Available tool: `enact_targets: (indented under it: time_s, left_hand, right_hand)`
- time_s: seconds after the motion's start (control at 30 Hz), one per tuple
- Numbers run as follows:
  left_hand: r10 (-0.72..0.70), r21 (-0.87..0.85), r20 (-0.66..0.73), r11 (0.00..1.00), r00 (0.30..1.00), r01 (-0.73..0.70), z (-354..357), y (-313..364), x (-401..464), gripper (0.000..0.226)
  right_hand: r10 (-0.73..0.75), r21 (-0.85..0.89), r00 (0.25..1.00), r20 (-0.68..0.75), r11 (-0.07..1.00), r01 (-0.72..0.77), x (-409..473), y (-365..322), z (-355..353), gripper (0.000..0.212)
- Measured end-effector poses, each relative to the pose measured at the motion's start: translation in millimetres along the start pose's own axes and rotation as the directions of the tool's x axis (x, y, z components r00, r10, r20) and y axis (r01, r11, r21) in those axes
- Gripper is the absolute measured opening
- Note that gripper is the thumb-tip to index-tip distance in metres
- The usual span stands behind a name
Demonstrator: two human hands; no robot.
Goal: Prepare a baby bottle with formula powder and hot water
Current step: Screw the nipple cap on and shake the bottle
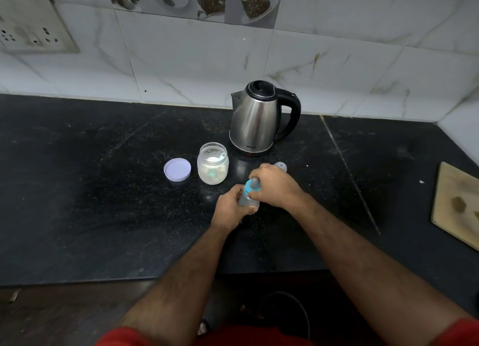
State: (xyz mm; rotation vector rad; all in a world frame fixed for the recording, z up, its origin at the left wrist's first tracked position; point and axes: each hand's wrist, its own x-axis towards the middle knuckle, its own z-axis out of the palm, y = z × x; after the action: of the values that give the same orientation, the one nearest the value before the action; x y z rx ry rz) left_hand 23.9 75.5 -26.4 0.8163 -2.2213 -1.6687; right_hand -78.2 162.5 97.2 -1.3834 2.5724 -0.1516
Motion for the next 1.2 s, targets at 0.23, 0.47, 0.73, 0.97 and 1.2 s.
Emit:
enact_targets:
  time_s: [0.23,0.47,0.73,0.97,1.2]
  left_hand:
    - [-0.008,-0.006,0.016,1.0,1.0,0.008,0.0,-1.1,1.3,0.05]
    - [-0.018,0.011,0.016,1.0,1.0,0.018,0.0,-0.9,1.1,0.05]
    - [-0.024,0.028,0.002,0.999,1.0,0.023,1.2,-0.7,1.0,0.067]
    - [-0.02,0.039,0.009,0.999,1.0,0.02,-0.5,-0.3,1.6,0.055]
    - [-0.014,0.01,-0.005,1.0,1.0,0.014,1.6,-2.5,0.2,0.048]
  right_hand:
    - [0.119,-0.049,0.992,-0.044,0.991,-0.121,2.1,-6.1,3.8,0.03]
    - [0.152,-0.083,0.988,-0.042,0.984,-0.155,6.5,-8.8,3.1,0.037]
    - [0.183,-0.255,0.982,-0.049,0.948,-0.189,11.1,-6.4,-1.9,0.069]
    - [-0.073,-0.006,0.96,0.272,0.997,0.077,17.0,16.5,-19.8,0.053]
    - [0.057,-0.219,0.998,0.032,0.974,-0.048,9.9,7.8,-0.6,0.057]
